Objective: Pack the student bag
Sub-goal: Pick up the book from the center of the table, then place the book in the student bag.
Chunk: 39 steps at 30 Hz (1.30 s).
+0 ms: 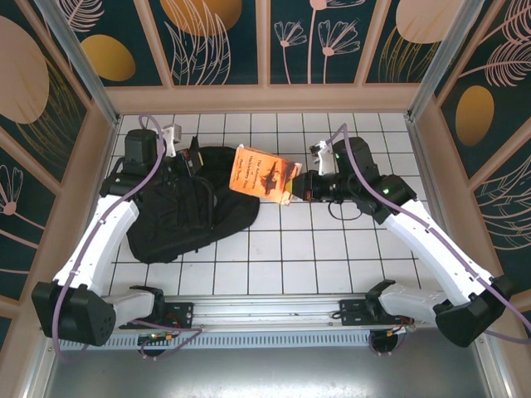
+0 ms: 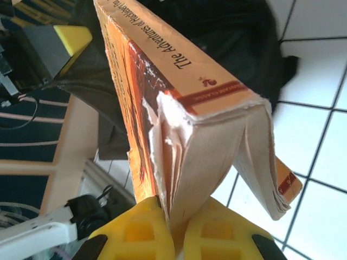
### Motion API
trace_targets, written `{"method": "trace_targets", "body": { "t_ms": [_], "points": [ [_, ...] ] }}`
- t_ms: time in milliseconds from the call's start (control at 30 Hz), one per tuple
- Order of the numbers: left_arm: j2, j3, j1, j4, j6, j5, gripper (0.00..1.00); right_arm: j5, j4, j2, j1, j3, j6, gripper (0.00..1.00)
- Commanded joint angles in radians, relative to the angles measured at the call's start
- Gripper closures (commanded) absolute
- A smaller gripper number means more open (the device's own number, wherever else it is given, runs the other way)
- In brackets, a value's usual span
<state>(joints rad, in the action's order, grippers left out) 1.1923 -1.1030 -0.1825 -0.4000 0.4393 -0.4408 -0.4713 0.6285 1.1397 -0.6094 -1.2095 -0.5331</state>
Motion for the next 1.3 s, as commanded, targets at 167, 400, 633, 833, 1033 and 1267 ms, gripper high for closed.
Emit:
{"method": "trace_targets", "body": {
  "t_ms": [167,400,633,833,1033,1267],
  "points": [
    [-0.135,-0.022,-0.011,0.027,-0.094,-0.148,1.00,-0.241,-0.132,-0.016,0.000,0.030,-0.060,1.00],
    [-0.198,-0.001,-0.025,0.018,-0.132,-0.177,1.00,-0.315,-0.221,-0.045,0.001,0.160,-0.116,1.00],
    [-0.234,-0.036,-0.030,-0.003,-0.150,-0.216,1.00,-0.297,-0.269,-0.014,0.001,0.232,-0.145,1.00],
    [-0.214,-0.091,-0.049,-0.007,-0.146,-0.299,1.00,-0.258,-0.243,0.101,-0.001,0.187,-0.180,1.00],
    [-0.190,-0.145,-0.068,-0.014,-0.146,-0.312,1.00,-0.318,-0.234,0.244,-0.019,0.114,-0.238,1.00],
    [-0.172,-0.135,-0.088,0.002,-0.151,-0.337,1.00,-0.362,-0.274,0.342,-0.062,0.064,-0.267,1.00]
  ]
}}
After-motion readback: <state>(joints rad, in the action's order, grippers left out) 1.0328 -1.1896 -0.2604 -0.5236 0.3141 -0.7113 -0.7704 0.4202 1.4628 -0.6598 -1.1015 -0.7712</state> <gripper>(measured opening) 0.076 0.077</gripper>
